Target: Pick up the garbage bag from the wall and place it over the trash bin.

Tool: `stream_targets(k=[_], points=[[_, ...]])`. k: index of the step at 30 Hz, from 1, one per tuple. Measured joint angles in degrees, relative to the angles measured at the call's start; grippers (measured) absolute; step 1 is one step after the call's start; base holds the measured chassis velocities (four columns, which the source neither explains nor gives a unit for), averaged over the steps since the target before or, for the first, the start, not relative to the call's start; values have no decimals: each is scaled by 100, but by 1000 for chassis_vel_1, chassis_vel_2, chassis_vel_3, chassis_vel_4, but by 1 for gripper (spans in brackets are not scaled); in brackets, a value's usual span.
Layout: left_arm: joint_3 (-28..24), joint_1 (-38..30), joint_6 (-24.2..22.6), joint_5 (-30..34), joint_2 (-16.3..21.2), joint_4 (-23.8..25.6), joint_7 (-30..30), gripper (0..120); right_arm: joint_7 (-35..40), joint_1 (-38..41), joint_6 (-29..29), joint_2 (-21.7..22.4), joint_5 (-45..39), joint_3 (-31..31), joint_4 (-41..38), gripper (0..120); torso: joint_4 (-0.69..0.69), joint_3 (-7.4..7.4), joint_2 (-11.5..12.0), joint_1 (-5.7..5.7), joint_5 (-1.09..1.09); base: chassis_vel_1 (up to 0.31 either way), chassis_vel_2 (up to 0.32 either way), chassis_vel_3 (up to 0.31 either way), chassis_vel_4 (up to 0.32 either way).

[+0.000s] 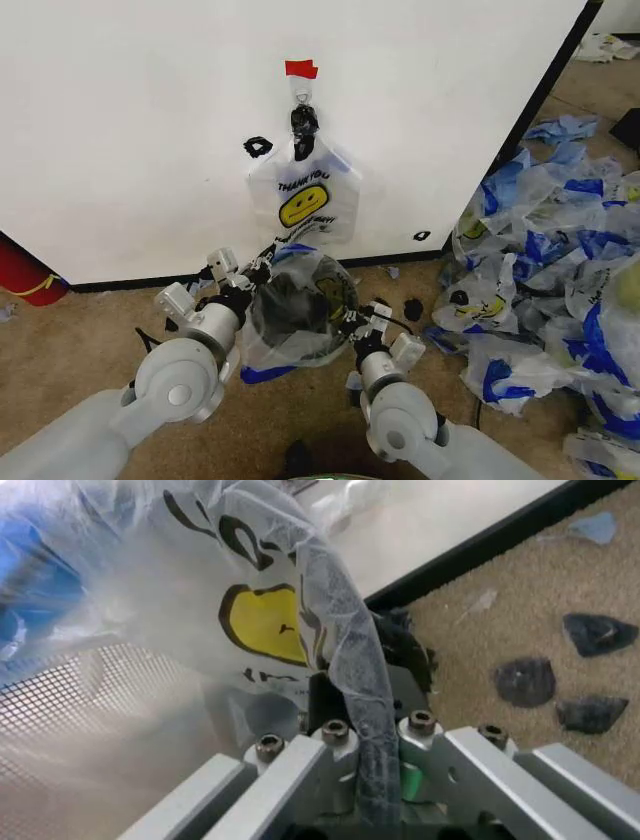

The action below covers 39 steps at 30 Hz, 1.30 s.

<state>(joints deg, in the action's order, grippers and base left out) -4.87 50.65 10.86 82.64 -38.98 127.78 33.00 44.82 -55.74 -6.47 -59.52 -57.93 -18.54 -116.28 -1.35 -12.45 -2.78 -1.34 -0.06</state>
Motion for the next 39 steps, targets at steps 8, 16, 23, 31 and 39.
stream_targets(k=[8, 16, 23, 31, 39], points=[[24, -132, -95, 122, 223, -137, -258, 0, -382, -104, -136, 282, 374, -77, -9, 0, 0, 0, 0, 0, 0, 0, 0, 0, 0], [-32, -118, -124, 162, 192, -125, -272, 0, -356, -195, -158, 293, 340, -27, -61, 0, -1, 0, 0, 0, 0, 0, 0, 0, 0], [0, -117, -124, 155, 225, -104, -267, 3, -209, -245, -122, 221, 230, -8, -23, 0, 0, 0, 0, 0, 0, 0, 0, 0, 0], [124, -212, -307, 679, 581, -70, -553, 31, -815, -237, -378, 519, 652, -66, -26, 0, 0, 0, 0, 0, 0, 0, 0, 0, 0], [222, -289, -492, 1313, 1249, 28, -1088, 65, -1769, -236, -956, 1320, 1259, -74, -7, 0, 1, 0, 0, 0, 0, 0, 0, 0, 0]])
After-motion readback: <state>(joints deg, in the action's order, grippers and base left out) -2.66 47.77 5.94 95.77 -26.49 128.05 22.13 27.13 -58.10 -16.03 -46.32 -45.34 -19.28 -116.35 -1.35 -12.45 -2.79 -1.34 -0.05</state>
